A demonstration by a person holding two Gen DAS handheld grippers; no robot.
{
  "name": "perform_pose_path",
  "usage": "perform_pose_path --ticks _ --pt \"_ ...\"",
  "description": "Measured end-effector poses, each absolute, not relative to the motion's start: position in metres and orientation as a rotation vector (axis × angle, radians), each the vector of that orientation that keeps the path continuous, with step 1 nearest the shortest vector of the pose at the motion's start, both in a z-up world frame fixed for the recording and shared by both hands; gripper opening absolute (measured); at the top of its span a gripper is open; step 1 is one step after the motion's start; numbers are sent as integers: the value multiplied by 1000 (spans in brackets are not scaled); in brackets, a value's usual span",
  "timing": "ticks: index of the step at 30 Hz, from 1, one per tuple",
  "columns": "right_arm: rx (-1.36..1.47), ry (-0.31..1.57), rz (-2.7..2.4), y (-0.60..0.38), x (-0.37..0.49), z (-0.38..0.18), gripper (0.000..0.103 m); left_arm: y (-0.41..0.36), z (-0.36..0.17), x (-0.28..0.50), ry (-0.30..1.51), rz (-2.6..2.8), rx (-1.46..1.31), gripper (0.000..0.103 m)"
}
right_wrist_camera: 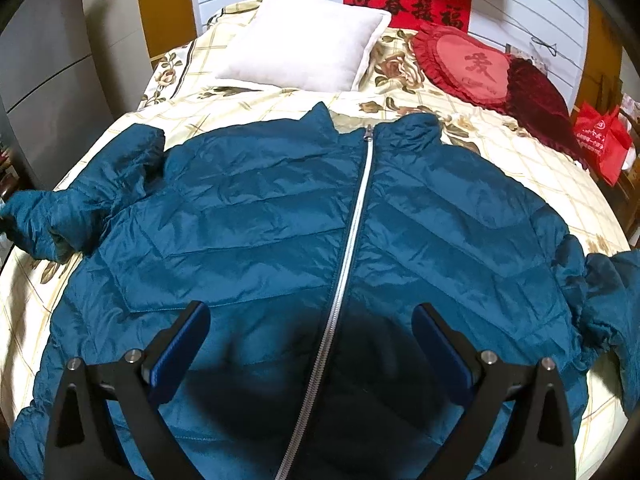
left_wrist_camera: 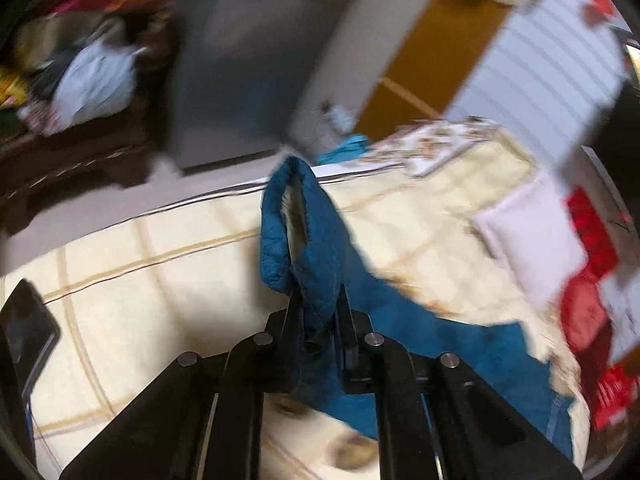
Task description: Fold large clothes
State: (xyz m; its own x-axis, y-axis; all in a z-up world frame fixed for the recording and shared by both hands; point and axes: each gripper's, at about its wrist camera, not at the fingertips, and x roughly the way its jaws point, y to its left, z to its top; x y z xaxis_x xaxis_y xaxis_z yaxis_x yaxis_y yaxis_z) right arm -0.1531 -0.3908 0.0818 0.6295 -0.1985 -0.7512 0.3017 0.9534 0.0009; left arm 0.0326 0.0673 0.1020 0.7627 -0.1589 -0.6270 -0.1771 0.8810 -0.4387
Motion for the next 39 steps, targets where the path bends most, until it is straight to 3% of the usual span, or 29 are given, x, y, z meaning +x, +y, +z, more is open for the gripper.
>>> perform_pose_path --ticks 8,13,25,36,38,39 --pt "142 829 -316 -404 -174 90 102 -53 169 -17 619 -276 -321 10" --pt "160 822 -352 -423 -193 96 102 -145 176 -48 645 -444 -225 23" --pt "176 821 -434 -470 -228 96 102 -285 119 -90 773 -585 -106 23" --pt "238 841 -456 -495 -239 80 102 -332 56 -100 914 -618 -79 23" --pt "241 846 -455 -496 -239 78 102 -333 48 -98 947 -633 -95 30" --pt "242 847 -455 -497 -240 77 102 -334 45 -96 969 -637 -96 38"
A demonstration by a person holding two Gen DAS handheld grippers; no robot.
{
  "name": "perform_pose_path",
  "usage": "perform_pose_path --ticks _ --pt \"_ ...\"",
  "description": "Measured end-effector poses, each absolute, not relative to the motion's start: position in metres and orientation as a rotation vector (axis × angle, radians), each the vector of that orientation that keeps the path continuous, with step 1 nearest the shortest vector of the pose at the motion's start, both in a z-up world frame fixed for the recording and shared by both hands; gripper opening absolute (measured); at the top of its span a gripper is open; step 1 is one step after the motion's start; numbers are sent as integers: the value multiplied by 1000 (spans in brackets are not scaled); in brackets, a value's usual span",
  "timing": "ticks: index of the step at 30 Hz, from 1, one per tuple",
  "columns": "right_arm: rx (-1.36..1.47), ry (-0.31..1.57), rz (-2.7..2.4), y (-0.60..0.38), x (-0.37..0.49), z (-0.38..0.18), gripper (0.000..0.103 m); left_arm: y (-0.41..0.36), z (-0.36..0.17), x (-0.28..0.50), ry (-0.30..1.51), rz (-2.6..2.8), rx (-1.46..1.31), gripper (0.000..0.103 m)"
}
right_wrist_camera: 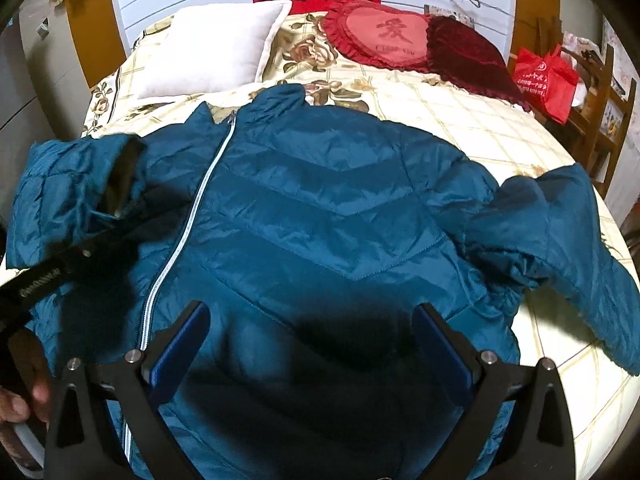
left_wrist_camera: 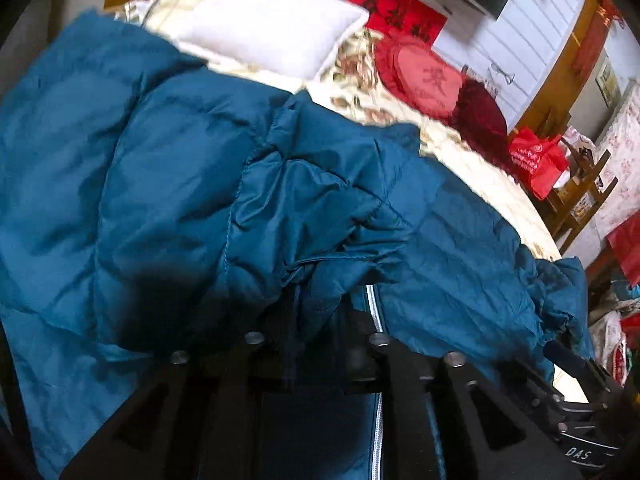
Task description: Fold large clothes
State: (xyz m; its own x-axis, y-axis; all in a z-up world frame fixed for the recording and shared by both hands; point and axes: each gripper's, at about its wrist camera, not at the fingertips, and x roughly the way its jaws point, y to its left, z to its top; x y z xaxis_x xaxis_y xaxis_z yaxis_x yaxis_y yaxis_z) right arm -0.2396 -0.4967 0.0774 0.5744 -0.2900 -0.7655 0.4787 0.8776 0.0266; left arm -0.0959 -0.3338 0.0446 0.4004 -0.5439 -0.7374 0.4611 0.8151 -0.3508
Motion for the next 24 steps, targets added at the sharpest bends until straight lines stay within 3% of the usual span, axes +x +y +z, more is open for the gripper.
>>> perform_pose_path --ticks 1,11,18,24 --pt "244 848 -456 -497 -240 77 102 -334 41 -95 991 -643 -102 44" --pt "283 807 -418 -496 -246 91 102 -308 82 -130 946 -726 -14 61" --pt "351 784 -272 -467 -216 98 102 -237 107 -138 872 -528 64 62" --pt "372 776 -194 -445 -160 85 102 -182 96 -122 808 -368 72 62"
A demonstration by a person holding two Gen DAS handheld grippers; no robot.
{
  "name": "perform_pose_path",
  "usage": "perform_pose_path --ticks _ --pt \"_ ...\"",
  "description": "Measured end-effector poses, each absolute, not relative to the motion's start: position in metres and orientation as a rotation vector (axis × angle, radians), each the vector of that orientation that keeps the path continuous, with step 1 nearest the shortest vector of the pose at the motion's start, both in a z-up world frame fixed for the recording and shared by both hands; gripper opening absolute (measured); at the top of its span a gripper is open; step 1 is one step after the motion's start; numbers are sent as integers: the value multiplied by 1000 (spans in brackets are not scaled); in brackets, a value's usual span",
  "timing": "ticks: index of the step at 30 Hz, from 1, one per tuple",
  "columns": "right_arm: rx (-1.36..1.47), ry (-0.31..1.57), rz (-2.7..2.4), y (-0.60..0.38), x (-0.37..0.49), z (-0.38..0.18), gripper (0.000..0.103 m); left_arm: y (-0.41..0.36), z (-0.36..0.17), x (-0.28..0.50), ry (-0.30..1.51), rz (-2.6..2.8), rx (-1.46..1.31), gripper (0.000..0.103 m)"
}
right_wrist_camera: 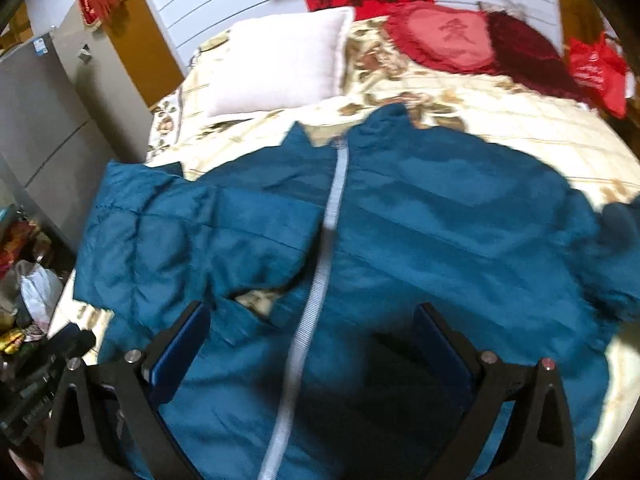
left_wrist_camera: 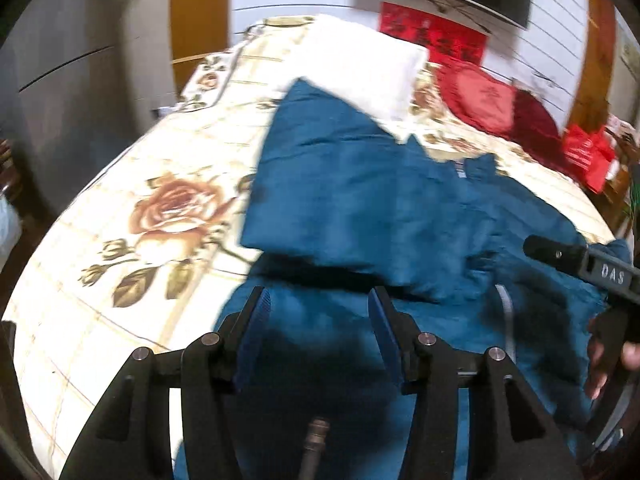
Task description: Fold large clothes
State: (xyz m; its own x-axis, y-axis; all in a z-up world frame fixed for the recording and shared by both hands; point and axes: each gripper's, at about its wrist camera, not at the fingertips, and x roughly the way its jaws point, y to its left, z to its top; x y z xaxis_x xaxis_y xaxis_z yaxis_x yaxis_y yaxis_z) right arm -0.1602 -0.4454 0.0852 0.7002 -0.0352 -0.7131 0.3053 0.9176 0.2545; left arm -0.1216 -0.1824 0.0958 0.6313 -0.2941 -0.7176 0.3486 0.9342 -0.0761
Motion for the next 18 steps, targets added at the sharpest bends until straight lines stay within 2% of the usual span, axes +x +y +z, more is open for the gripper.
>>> perform_pose_path --ticks 7,8,9,10,11,12,15,18 --pt "383 789 -204 -438 -111 63 102 -175 82 -104 831 -363 57 62" --pt "405 780 -195 -439 -108 59 93 -174 81 -103 830 -358 61 62" --pt "425 773 -185 -441 -106 57 72 -174 77 -101 831 -346 75 62" --pt "453 768 -159 -442 -103 53 58 -176 75 -100 835 -334 88 62" --pt "464 771 -153 -443 -102 50 35 -176 72 -97 843 -321 98 62" --pt "471 770 -149 -443 -102 49 25 -175 69 -95 850 -313 102 62" --pt "436 749 -139 -441 -109 58 14 -173 59 -85 885 -290 85 62" --pt "409 680 -139 -448 -130 85 13 -168 49 -77 926 -259 65 62"
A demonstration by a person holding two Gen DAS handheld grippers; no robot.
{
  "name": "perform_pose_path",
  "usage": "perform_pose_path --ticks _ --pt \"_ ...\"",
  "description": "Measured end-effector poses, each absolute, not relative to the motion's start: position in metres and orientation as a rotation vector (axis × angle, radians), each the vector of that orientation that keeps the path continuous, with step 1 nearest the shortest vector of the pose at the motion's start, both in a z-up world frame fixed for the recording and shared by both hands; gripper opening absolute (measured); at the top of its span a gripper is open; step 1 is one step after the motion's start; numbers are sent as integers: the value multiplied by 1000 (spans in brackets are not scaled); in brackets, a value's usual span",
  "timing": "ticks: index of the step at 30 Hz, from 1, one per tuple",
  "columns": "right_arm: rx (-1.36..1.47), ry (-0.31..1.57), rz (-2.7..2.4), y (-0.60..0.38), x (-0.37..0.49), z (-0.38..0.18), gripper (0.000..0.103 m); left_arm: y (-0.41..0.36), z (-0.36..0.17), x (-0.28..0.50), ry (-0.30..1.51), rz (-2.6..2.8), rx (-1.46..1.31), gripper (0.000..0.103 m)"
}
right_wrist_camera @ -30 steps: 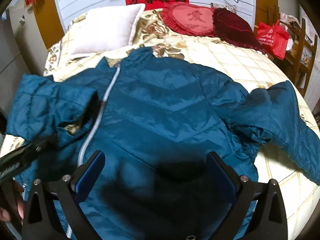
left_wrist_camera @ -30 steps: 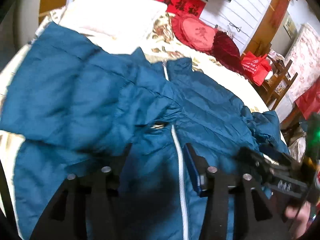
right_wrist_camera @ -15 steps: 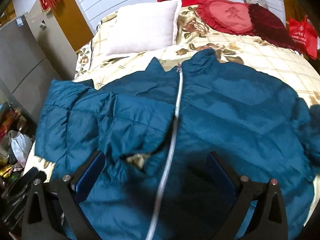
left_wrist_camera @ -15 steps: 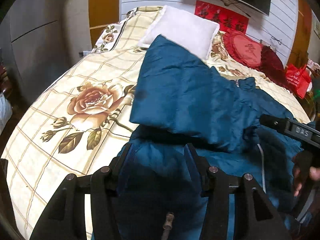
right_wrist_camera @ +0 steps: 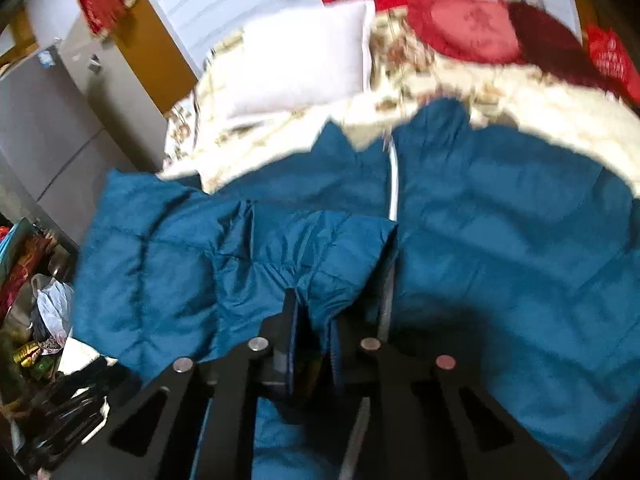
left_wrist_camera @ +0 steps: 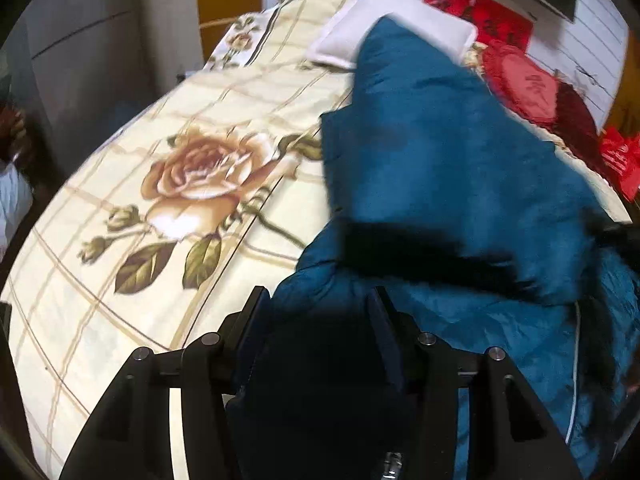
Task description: Fold large clothes
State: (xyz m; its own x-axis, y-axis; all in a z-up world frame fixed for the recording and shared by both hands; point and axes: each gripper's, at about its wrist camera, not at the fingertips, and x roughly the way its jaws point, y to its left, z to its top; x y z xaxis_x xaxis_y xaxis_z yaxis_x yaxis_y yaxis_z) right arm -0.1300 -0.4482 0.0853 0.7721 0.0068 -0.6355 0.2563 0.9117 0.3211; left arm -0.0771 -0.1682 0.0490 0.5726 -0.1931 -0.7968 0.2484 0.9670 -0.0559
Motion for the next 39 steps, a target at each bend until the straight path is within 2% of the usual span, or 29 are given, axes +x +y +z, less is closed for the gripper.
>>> perform_pose_path --ticks 8,13,19,21,24,28,31,39 --pt "407 634 -325 -515 -196 138 12 -165 40 -76 952 -236 52 62" --pt "399 692 -499 -555 -218 126 12 -167 40 -75 953 -233 50 62" --pt "228 813 -640 -587 -190 88 13 -168 53 -79 914 -269 10 62" --pt "160 874 -668 -585 -181 83 38 -168 59 -81 887 -308 -16 62" --pt "186 769 -684 -578 -201 101 54 -171 65 -81 863 -321 -18 62" --pt "191 710 -576 -553 -205 119 55 -183 74 -81 846 -340 9 62" --pt "143 765 -468 -536 -185 116 55 -192 77 -76 831 -345 35 62" --pt "225 794 -588 -571 -176 67 54 -212 49 -48 869 -336 124 62"
